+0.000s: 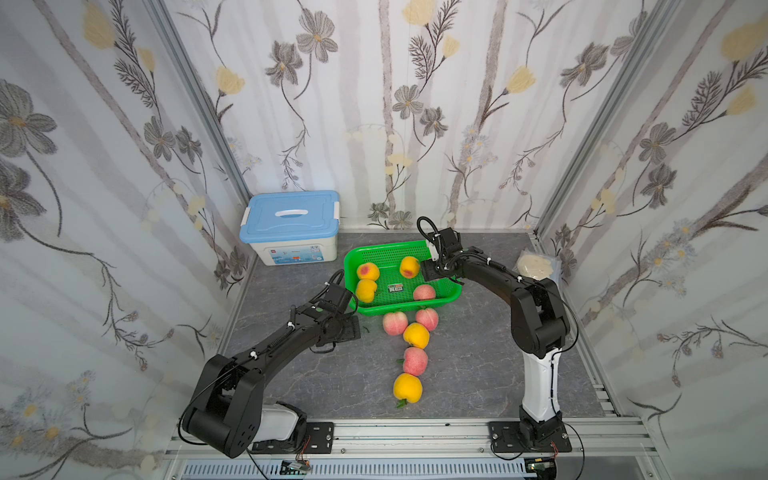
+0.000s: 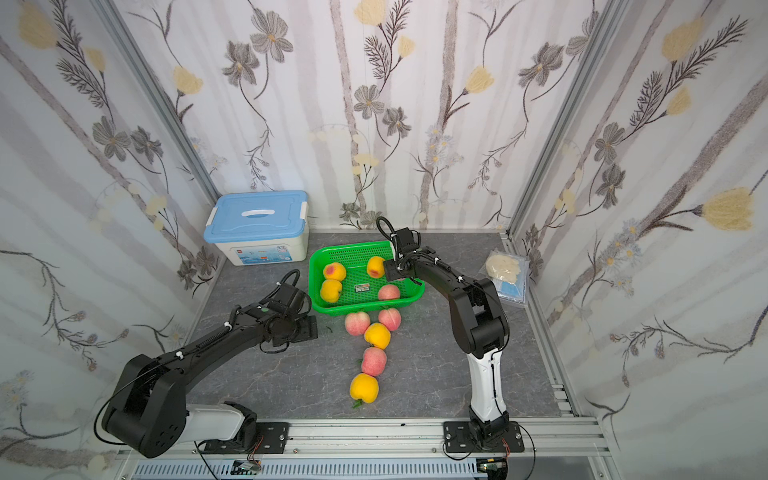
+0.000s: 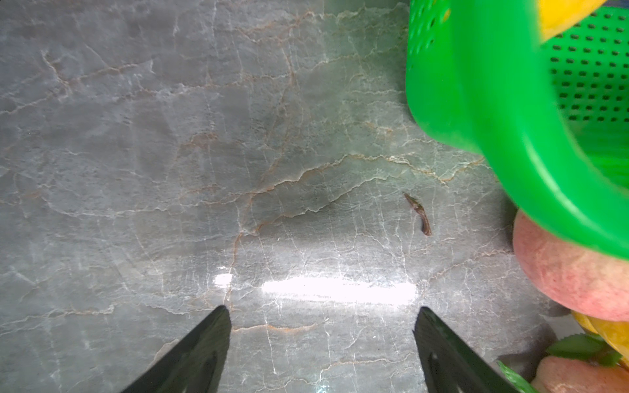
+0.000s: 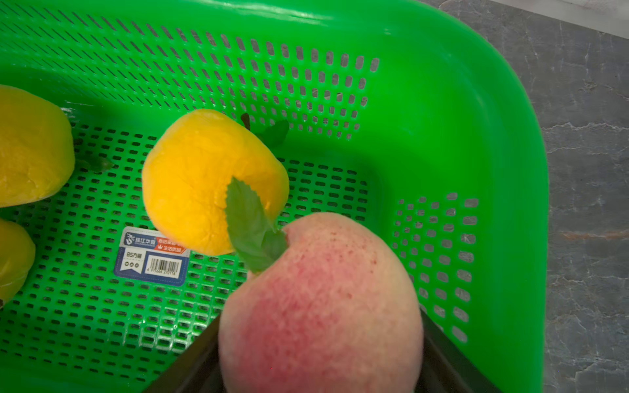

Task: Put the peaches into the basket
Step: Place the peach in the basket.

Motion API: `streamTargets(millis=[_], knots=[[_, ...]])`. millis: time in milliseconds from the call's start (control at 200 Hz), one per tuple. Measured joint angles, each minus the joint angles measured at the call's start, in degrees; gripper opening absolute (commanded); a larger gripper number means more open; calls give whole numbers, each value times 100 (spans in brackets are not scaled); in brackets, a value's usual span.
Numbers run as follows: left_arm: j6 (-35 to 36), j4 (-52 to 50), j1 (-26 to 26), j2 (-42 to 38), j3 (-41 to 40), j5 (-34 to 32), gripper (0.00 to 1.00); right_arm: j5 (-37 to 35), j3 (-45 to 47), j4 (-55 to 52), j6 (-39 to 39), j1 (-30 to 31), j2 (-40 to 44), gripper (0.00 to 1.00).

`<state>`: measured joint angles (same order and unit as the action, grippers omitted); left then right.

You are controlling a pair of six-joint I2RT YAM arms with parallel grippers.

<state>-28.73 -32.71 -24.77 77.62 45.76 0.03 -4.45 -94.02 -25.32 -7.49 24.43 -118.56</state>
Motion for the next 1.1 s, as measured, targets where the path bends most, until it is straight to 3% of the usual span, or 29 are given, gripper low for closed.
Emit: streamTargets(millis=[1099], knots=[[0, 83, 2, 109, 0, 2, 87, 192, 13, -11, -2, 7, 197, 81]])
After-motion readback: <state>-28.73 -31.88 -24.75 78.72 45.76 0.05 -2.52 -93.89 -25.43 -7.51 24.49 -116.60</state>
